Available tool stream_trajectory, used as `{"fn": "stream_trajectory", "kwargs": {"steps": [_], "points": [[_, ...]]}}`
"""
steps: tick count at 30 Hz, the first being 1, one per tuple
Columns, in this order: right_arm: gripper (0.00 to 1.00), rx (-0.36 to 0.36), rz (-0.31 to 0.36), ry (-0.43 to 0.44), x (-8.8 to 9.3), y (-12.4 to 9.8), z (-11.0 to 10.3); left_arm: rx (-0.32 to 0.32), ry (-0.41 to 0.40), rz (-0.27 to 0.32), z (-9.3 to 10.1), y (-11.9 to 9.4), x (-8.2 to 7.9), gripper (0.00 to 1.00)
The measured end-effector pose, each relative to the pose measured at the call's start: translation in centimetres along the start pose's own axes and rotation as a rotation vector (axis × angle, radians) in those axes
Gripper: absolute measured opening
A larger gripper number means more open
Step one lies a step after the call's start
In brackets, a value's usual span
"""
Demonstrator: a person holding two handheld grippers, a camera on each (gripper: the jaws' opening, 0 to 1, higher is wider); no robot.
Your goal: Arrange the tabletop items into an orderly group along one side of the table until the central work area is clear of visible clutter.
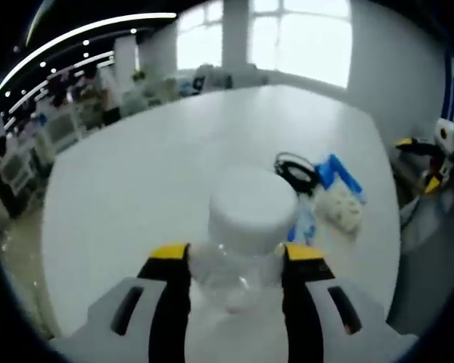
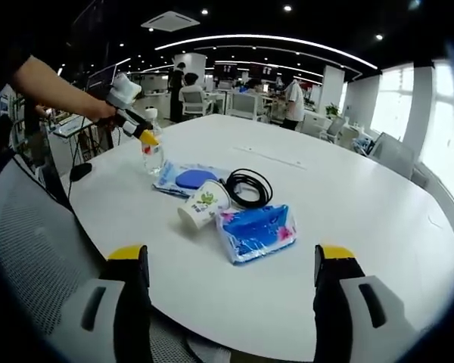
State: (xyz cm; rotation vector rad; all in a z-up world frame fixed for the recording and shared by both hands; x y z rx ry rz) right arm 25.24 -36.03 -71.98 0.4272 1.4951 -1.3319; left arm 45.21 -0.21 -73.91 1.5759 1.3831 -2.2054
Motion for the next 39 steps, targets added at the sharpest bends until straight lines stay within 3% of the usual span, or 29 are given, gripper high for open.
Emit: {"fn": "stream_trajectory", "kwargs": {"steps": [11,23,39], "points": [[0.9,0.007,-0.01,-0.002,0.1,0.0,0.1,-0.005,-0.034,0.014,-2.0,0.3,-0.3,0.44],[0.9,0.015,-0.015,0.0,0.2,0.1,0.2,0.059,-0.026,-0.015,-2.7,0.5,-0.2,0.44],[0.89,0.015,-0.021,-0.002,0.3,0.0,0.2,0.044,-0.059,-0.028,-3.5,0.3,-0.1,0.45]]}}
Point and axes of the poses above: the point that each gripper's makers call its tool centre point, and the gripper's own axes: y roughly forward along the fingers, z roughly to its right, x roughly out of its underside, the point moved 5 cm from there along -y, roughly backward along the fingers, and after that the axes turned 2 degrees about x, right-handed, at the moved point
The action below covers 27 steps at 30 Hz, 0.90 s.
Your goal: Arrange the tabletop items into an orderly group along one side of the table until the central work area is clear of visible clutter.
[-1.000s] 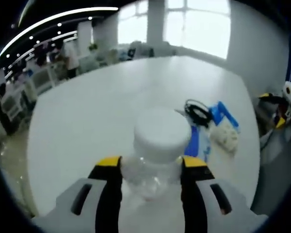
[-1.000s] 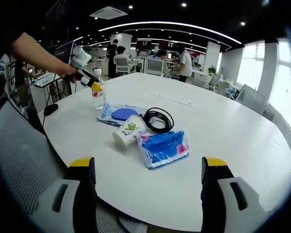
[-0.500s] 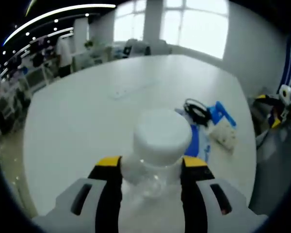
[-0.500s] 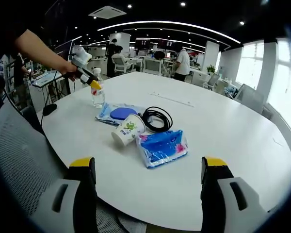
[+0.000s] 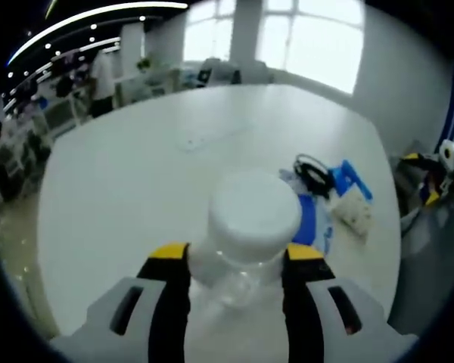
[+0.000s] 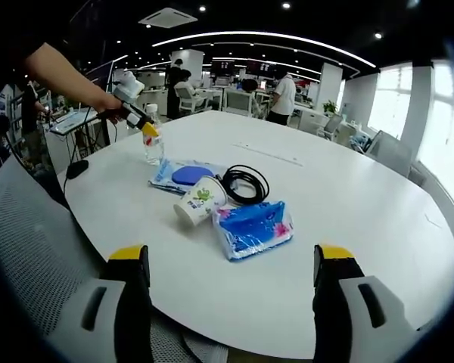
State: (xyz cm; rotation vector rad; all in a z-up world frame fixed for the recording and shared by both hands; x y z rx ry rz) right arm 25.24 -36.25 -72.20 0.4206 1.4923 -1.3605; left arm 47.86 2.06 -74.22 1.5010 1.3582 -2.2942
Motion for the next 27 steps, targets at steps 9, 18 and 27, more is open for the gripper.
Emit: {"fn": "stream_trajectory", "kwargs": {"steps": [9,18,27], "points": [[0.89,0.001,-0.001,0.0,0.05,0.03,0.04,0.029,0.034,-0.035,0.15,0.09,-0.1,0.45],[0.89,0.007,0.003,0.007,0.02,0.03,0.14,0.029,0.025,-0.044,-0.01,-0.14,0.06,0.45],[0.89,0.006,0.004,0.008,0.03,0.01,0.11,0.032,0.026,-0.062,-0.15,-0.66,0.4,0.45]]}}
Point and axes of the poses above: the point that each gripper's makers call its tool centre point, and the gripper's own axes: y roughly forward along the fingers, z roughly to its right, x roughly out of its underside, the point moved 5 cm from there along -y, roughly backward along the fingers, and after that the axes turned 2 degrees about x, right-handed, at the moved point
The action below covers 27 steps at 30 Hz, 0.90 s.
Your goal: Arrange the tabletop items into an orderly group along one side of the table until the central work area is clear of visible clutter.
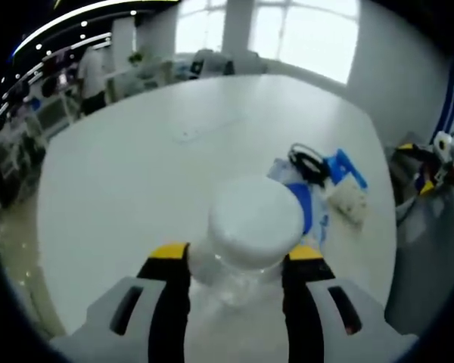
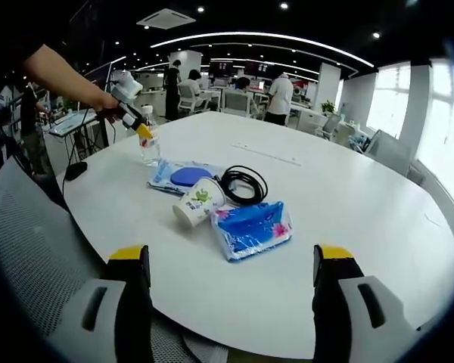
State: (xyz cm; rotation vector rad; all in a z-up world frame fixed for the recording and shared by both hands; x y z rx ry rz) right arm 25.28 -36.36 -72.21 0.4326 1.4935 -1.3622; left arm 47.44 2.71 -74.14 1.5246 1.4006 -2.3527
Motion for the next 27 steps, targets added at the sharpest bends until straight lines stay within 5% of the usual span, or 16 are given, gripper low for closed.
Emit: {"fn": "stream_trajectory", "kwargs": {"steps": [27], "points": [[0.89,0.002,0.003,0.001,-0.14,-0.11,0.23,-0.03,0.06,-0.004,0.17,0.06,-0.81,0.46]]}}
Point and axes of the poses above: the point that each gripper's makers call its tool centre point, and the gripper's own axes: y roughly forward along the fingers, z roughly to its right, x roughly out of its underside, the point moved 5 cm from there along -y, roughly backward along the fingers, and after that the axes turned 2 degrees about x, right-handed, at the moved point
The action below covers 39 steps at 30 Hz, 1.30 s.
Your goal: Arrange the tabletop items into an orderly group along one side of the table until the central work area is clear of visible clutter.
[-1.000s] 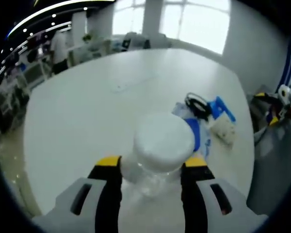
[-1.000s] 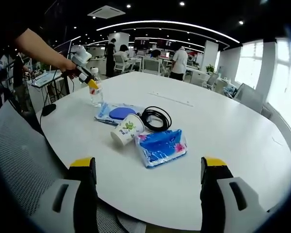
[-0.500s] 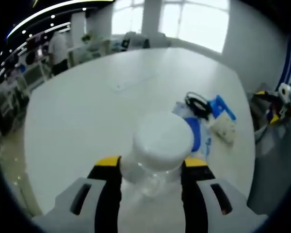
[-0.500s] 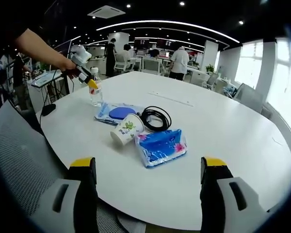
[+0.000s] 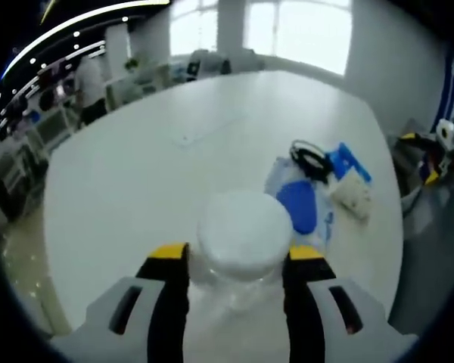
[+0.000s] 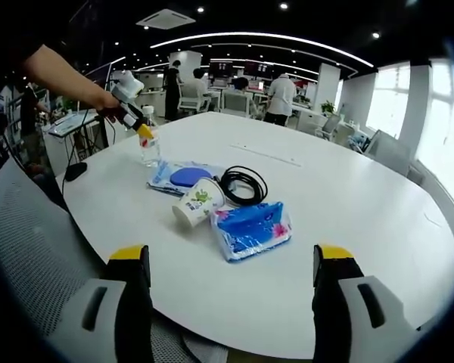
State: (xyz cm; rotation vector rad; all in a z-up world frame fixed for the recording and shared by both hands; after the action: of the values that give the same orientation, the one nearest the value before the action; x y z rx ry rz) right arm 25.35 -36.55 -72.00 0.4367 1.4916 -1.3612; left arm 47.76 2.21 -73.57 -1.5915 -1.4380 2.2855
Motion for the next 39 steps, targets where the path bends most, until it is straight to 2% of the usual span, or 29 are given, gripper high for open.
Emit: {"fn": "stream_trajectory", "kwargs": {"steps": [7,14,23,26,39], "points": [[0.89,-0.001,0.003,0.0,-0.1,0.0,0.0,-0.004,-0.001,0.022,0.0,-0.5,-0.6,0.45],[0.89,-0.002,0.01,0.001,-0.1,0.0,0.0,-0.007,0.006,0.022,0.3,-1.1,-0.5,0.49],[0.89,-0.005,0.026,0.003,-0.3,-0.1,-0.1,-0.026,-0.014,0.055,1.0,-2.4,-0.3,0.53],[0.89,-0.006,0.03,0.003,-0.4,-0.1,-0.1,-0.023,-0.05,0.101,1.4,-3.1,-0.4,0.55],[0.89,-0.028,0.047,-0.004,-0.6,-0.1,-0.4,-0.08,-0.104,0.179,2.8,-5.5,0.3,0.61]]}}
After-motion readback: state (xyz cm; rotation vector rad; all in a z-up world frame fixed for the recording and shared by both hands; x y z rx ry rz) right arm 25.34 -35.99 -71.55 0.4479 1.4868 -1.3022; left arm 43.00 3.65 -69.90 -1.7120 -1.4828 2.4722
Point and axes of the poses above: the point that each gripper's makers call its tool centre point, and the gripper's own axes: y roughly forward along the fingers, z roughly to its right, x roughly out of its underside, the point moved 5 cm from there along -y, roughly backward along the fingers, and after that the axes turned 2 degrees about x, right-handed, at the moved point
